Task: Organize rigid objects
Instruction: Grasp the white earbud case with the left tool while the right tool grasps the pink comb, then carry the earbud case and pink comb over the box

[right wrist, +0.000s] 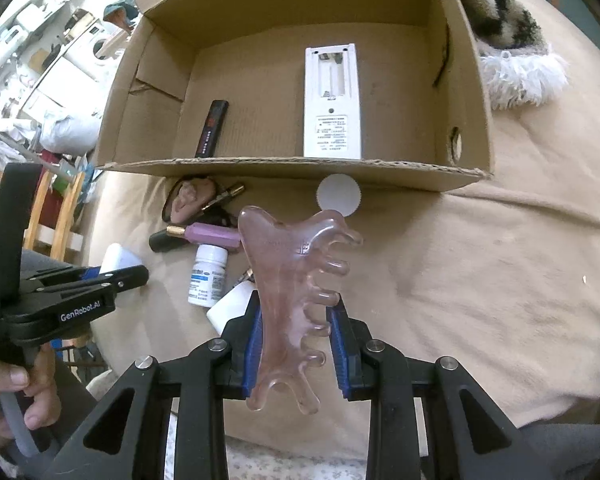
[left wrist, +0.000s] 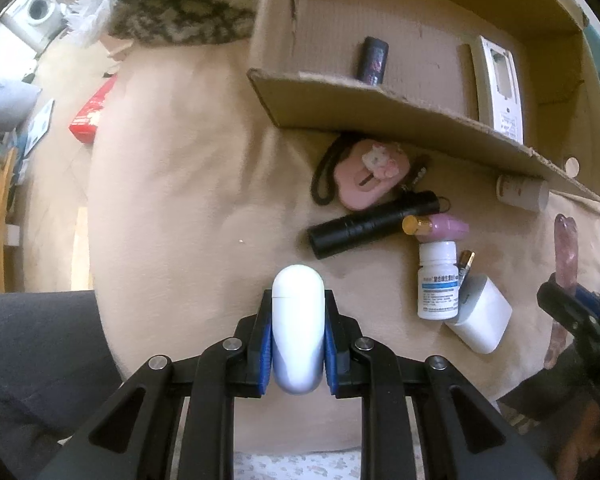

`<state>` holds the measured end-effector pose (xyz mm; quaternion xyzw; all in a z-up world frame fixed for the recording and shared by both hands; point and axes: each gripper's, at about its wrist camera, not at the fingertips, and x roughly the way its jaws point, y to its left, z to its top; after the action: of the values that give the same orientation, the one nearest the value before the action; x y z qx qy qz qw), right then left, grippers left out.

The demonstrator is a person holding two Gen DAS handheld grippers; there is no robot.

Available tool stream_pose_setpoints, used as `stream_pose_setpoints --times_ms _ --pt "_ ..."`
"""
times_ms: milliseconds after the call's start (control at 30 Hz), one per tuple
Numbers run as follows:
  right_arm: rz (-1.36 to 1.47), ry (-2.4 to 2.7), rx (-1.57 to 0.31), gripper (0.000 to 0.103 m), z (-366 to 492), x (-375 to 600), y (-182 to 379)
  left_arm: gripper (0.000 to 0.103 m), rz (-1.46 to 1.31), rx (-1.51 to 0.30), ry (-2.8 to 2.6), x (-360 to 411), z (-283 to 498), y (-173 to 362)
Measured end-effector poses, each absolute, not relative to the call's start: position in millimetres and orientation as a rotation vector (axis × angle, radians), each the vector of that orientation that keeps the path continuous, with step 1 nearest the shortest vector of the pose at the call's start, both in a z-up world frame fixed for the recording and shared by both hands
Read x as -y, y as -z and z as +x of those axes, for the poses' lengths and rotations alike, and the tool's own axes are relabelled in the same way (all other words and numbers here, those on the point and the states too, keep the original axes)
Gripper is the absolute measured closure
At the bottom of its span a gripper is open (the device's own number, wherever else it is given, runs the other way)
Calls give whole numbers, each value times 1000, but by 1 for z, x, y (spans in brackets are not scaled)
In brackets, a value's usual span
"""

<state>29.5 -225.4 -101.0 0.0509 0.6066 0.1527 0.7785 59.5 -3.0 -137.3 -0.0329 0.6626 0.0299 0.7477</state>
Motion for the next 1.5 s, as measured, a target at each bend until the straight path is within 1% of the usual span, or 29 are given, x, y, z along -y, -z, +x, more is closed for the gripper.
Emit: stream_pose_setpoints --times_ms 167,367,500,667,800,1033,1267,1500 --pt "133 -339 -1255 72 25 232 83 84 -91 -1390 -88 7 48 115" --pt "140 -319 -1103 72 17 238 45 84 -119 -1267 -69 13 43 65" --pt "151 -322 -1024 72 21 239 20 84 -101 -1194 -65 17 53 37" --pt "161 -343 -975 72 40 240 -3 84 -88 -1144 -60 22 75 14" --pt "150 -351 -945 72 63 238 -16 84 -76 -1122 -52 20 103 9" --pt "136 -344 -931 72 112 238 -20 84 -18 -1103 -34 35 142 9" --pt "142 -332 -977 72 156 235 10 84 28 -1135 -23 46 169 37" --pt "160 -339 -1041 72 166 231 48 84 43 -1166 -5 50 177 70"
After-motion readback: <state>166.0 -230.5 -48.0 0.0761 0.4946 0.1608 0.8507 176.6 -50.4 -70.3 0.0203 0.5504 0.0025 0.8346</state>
